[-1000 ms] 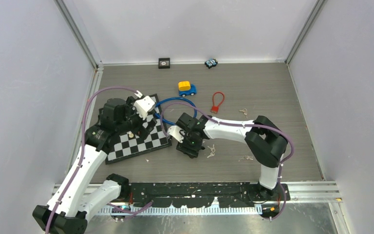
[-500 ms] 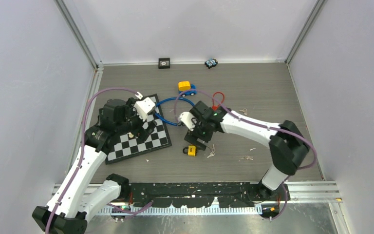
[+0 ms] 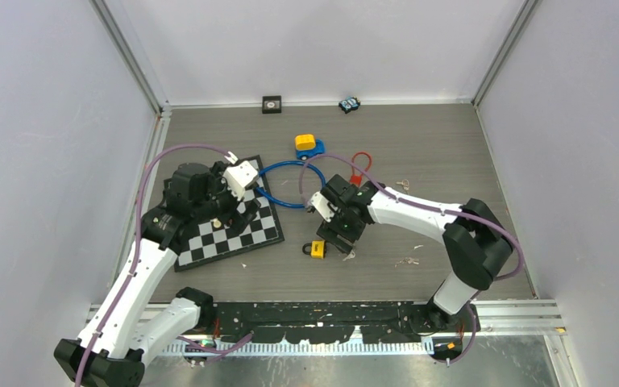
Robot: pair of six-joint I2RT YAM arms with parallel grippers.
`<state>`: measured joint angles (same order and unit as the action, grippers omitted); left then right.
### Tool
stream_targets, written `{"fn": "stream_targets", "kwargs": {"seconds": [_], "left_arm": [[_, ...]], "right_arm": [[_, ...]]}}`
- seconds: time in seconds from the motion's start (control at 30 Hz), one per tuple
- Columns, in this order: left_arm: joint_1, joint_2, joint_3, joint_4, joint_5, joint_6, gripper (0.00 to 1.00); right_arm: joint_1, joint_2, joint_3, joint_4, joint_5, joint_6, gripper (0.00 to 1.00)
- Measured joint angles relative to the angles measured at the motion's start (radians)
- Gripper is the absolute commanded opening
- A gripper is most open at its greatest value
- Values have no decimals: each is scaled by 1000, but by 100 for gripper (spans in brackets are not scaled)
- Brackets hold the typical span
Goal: Unlock with the key
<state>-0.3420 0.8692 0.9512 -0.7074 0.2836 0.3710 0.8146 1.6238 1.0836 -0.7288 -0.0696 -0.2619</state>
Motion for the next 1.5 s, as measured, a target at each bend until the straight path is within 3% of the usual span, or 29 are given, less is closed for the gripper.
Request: {"fn": "stream_targets", "kwargs": {"seconds": [0.37, 0.77, 1.27, 1.5], "left_arm": [[0, 3, 0, 0, 22, 0, 96], [0, 3, 0, 0, 32, 0, 96], [0, 3, -1, 0, 43, 0, 96], [0, 3, -4, 2, 50, 0, 96]], "right_arm": [[-14, 67, -26, 6, 138, 11, 59], [-73, 71, -26, -37, 51, 10, 33], [-114, 105, 18, -63, -77, 36, 35], [-120, 136, 39, -63, -95, 45, 31]]}}
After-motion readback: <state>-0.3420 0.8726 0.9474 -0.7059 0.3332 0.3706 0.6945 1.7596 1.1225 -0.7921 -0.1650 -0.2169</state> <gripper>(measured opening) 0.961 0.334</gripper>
